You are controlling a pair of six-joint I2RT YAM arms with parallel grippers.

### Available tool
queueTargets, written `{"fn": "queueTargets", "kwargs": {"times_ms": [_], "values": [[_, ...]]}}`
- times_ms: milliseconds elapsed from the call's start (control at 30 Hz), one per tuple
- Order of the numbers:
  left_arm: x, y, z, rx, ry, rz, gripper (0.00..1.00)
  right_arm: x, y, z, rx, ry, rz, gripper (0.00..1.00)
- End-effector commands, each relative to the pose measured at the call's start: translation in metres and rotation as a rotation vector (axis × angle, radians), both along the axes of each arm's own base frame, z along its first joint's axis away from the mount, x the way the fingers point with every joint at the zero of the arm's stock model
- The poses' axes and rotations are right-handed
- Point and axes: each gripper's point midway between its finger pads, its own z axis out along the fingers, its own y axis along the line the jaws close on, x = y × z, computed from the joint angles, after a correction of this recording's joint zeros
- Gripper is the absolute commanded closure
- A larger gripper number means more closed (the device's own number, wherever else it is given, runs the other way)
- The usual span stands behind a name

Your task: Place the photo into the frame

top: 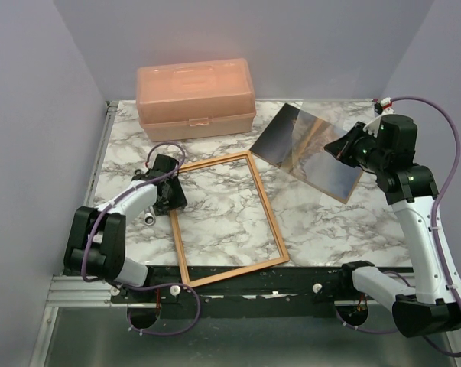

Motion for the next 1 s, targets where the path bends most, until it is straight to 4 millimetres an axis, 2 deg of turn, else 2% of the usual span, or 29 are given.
{"fn": "queueTargets", "kwargs": {"times_ms": [0, 100, 267, 400, 567, 700, 733, 767, 833, 867, 967], "values": [[0.008, -0.010, -0.007, -0.009, 0.016, -0.084, 0.47, 0.004, 0.002, 0.013, 0.010, -0.054, 0.011, 0.99], [0.016, -0.013, -0.004, -0.003, 0.007, -0.118, 0.58, 0.005, 0.000, 0.018, -0.002, -0.067, 0.001, 1.00], [0.036, -0.031, 0.003, 0.002, -0.014, -0.248, 0.74, 0.007, 0.001, 0.018, -0.004, -0.065, 0.010, 1.00], [0.047, -0.049, 0.005, 0.033, -0.002, -0.324, 0.76, 0.007, 0.002, 0.016, -0.006, -0.060, 0.016, 0.99], [0.057, -0.082, 0.012, 0.009, -0.026, -0.409, 0.76, 0.007, 0.003, 0.014, -0.009, -0.053, 0.025, 0.99], [0.056, -0.089, 0.008, 0.005, -0.006, -0.409, 0.76, 0.007, 0.008, 0.013, 0.001, -0.043, 0.055, 1.00], [0.052, -0.093, 0.008, -0.026, 0.001, -0.411, 0.73, 0.007, 0.010, 0.013, 0.006, -0.040, 0.066, 0.99], [0.051, -0.094, 0.008, -0.034, -0.003, -0.402, 0.65, 0.006, 0.013, 0.012, 0.015, -0.037, 0.083, 0.99], [0.047, -0.094, 0.010, -0.050, -0.005, -0.389, 0.42, 0.005, 0.021, 0.015, 0.037, -0.042, 0.128, 1.00], [0.046, -0.095, 0.013, -0.057, -0.010, -0.385, 0.36, 0.005, 0.025, 0.017, 0.050, -0.050, 0.150, 0.99], [0.042, -0.093, 0.022, -0.072, -0.032, -0.373, 0.27, 0.001, 0.039, 0.028, 0.097, -0.078, 0.225, 0.99]]}}
